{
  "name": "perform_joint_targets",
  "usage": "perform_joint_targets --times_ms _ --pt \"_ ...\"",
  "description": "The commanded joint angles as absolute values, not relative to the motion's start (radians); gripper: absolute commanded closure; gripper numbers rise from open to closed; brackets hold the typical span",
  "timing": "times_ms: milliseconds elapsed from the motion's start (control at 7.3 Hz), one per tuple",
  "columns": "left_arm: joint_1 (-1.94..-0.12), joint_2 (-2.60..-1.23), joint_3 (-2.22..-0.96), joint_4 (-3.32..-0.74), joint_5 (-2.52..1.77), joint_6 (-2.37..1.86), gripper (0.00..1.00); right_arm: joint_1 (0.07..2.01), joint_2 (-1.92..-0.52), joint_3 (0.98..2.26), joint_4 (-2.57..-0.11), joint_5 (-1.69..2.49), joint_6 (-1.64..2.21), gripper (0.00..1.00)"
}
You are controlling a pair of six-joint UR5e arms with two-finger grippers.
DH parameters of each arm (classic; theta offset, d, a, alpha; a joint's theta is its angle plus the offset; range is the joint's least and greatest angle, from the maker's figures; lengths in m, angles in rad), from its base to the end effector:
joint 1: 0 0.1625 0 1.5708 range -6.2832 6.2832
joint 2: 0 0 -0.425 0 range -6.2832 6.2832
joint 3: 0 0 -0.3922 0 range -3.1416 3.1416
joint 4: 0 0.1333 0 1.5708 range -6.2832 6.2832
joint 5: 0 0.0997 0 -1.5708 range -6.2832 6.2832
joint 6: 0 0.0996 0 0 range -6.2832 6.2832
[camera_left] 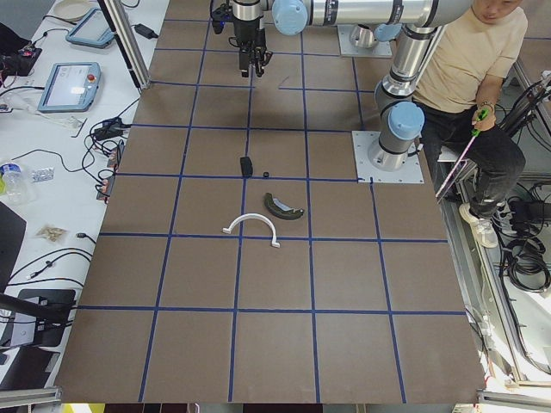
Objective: Place bearing gear from tray to pile
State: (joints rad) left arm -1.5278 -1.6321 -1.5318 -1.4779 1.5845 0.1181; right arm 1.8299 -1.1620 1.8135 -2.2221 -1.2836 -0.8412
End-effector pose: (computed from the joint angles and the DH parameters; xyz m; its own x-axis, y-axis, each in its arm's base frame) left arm -0.1093 -0.5298 0.4856 -0.9970 0.0738 -0.0219 0.0751 0.9948 -0.0684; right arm 0.3049 -0.5197 0.2191 -0.4269 -0.8843 -0.1890 -0.8618 0.4612 -0.2110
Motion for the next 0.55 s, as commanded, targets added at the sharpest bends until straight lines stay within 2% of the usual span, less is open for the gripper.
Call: perform_joint_targets --times_ms 0,137,274,411 --pt "-1.532 -1.615 -1.542 -1.471 1.586 0.104 0.0 1.894 -1.16 1.833 -2.243 -1.282 -0.775 1.0" --pt "-1.534 -1.615 -1.545 -1.471 1.586 0.103 0.0 1.934 -1.158 1.839 -2.25 -1.284 -0.747 1.0" --pt "-1.534 -1.62 -1.549 -1.473 1.588 0.103 0.0 1.946 -1.158 1.839 -2.25 -1.284 -0.738 0.93" --pt "-1.532 -1.615 -1.557 -1.473 1.589 0.103 0.0 1.947 -1.157 1.841 -2.276 -1.282 -0.735 0.3"
